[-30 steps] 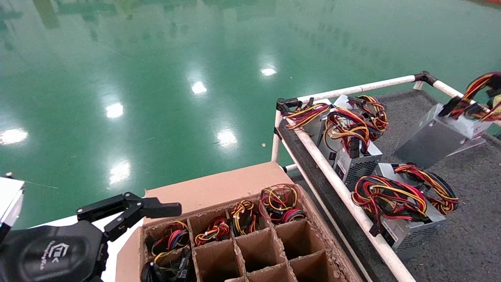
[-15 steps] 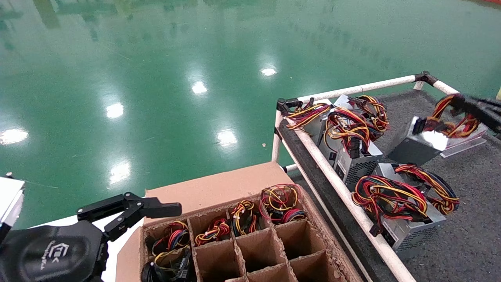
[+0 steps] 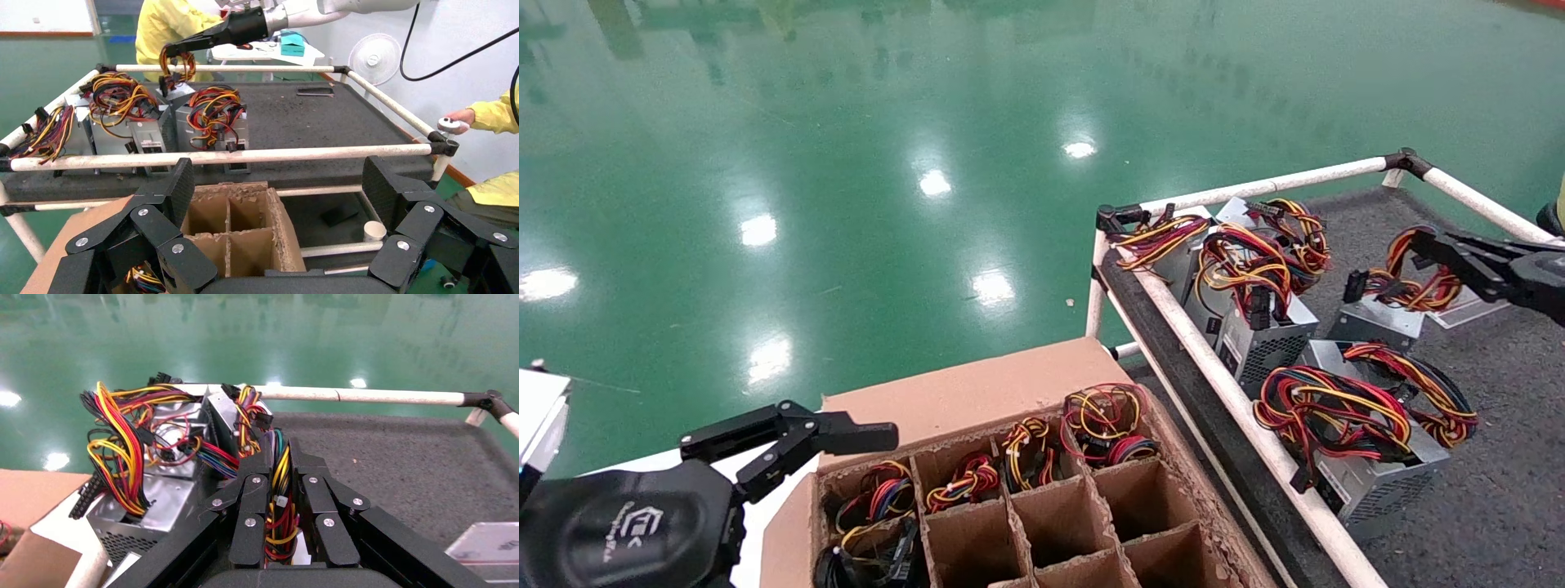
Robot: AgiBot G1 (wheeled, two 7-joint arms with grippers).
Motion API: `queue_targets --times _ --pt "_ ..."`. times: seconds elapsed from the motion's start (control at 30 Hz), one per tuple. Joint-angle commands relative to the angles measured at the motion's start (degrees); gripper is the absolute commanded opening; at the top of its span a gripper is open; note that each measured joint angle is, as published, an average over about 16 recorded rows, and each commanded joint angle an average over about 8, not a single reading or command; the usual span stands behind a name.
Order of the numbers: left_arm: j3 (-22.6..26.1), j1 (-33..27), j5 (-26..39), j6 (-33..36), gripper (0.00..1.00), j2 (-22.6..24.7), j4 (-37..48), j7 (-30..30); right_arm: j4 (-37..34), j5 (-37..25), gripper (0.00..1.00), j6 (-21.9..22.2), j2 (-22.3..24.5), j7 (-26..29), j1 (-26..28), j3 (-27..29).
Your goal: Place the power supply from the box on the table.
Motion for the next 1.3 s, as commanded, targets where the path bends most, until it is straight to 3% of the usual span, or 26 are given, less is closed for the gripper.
queue_targets --times 0.03,0.63,0.67,0.93,1.3 --pt "0.0 0.0 0.0 0.0 1.0 0.0 0.0 0.0 0.1 0.3 0.0 0.2 -0.5 0.1 -0.7 0.2" --pt "0.0 0.0 0.0 0.0 1.0 0.0 0.0 0.0 1.4 0.4 0.0 4.1 -2.2 0.8 -2.3 0.3" --pt "0.0 0.0 0.0 0.0 1.0 0.0 0.0 0.0 1.5 0.2 0.03 4.3 -2.1 0.6 -2.4 0.2" --pt "0.0 0.0 0.0 0.0 1.0 0.0 0.0 0.0 2.1 -0.6 1.0 5.6 -1.9 -0.2 -2.9 -0.5" --pt "0.0 0.0 0.0 0.0 1.0 0.0 0.0 0.0 2.1 -0.7 1.0 5.6 -1.9 -0.2 -2.9 -0.5"
